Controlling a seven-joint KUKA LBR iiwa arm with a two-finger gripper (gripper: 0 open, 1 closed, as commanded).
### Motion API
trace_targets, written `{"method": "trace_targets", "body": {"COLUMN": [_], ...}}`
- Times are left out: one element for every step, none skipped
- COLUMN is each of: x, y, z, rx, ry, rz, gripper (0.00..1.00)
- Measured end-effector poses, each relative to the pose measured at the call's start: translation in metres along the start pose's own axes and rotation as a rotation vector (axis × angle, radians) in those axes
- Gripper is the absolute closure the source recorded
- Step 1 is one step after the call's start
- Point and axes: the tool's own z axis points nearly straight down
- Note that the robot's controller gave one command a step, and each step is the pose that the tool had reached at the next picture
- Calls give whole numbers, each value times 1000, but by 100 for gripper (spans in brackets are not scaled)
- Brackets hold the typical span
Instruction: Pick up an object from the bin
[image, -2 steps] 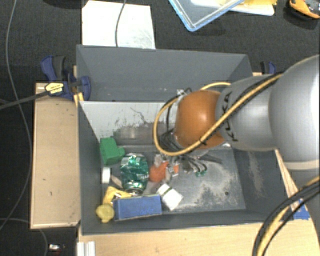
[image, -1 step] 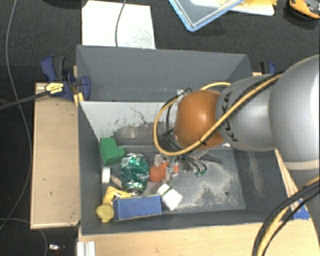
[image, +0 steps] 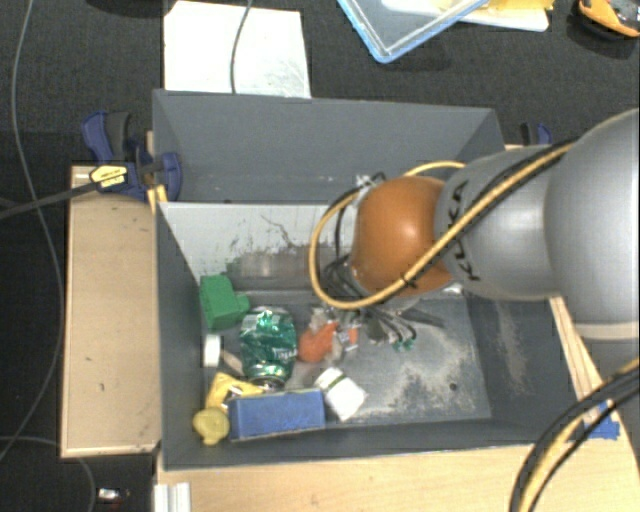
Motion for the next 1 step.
{"method": "trace_targets", "body": {"x": [-1], "y": [0], "z": [-17], "rx": [0], "ry": [-2], "rz": [1], "gripper": [100]}}
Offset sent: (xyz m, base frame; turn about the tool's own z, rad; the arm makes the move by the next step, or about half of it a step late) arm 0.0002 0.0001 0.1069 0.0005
